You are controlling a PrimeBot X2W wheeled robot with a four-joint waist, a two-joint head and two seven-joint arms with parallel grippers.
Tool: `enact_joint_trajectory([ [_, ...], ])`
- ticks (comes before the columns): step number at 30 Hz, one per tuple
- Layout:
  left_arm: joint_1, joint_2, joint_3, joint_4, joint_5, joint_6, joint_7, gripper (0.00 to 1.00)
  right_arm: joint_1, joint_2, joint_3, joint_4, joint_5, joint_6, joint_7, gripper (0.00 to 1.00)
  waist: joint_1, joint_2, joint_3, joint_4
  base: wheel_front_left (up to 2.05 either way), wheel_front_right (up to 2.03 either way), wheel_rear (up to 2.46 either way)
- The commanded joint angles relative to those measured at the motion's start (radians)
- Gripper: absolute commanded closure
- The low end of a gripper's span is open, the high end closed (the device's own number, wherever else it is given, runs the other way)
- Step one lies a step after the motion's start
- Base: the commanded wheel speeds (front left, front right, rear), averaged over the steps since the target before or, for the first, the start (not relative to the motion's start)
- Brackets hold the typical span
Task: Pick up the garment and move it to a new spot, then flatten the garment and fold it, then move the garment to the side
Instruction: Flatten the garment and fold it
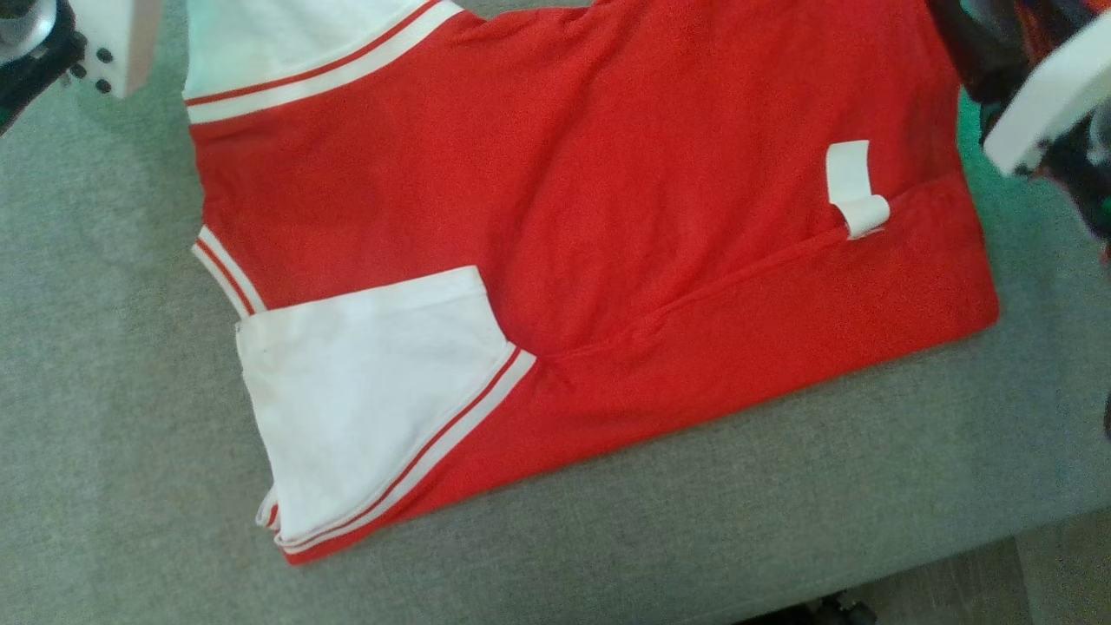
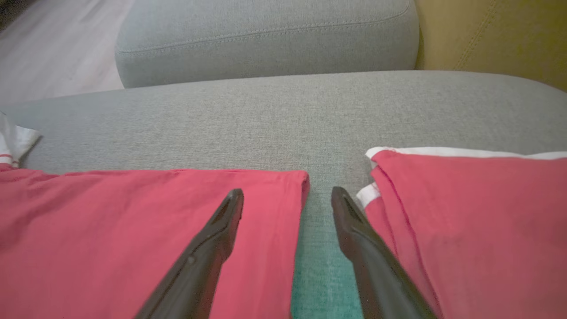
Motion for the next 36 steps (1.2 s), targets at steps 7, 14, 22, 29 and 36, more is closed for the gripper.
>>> enact_joint_trajectory([
  [7, -0.100, 0.024, -0.030, -0.009, -0.031, 0.002, -0.031, 1.00, -0.174, -0.009, 0.061, 0.158, -0.017, -0.001, 0.182, 0.00, 0.0000, 0.0000, 0.005, 0.024, 0.00, 0.00, 0.00],
  [14, -0.120, 0.017, -0.069, -0.001, -0.051, 0.002, -0.046, 1.00, -0.247, 0.007, 0.102, 0.242, -0.034, -0.001, 0.226, 0.00, 0.0000, 0.0000, 0.006, 0.035, 0.00, 0.00, 0.00],
  [22, -0.130, 0.009, -0.092, 0.007, -0.063, 0.002, -0.061, 1.00, -0.286, 0.005, 0.143, 0.292, -0.028, -0.001, 0.225, 0.24, 0.0000, 0.0000, 0.009, 0.050, 0.00, 0.00, 0.00],
  [29, -0.132, 0.006, -0.102, 0.009, -0.069, 0.002, -0.073, 1.00, -0.305, 0.003, 0.175, 0.322, -0.016, -0.001, 0.215, 0.53, 0.0000, 0.0000, 0.008, 0.061, 0.00, 0.00, 0.00],
  [36, -0.132, 0.002, -0.106, 0.009, -0.069, 0.002, -0.084, 1.00, -0.324, -0.002, 0.197, 0.348, -0.007, -0.001, 0.190, 0.62, 0.0000, 0.0000, 0.008, 0.072, 0.00, 0.00, 0.00],
])
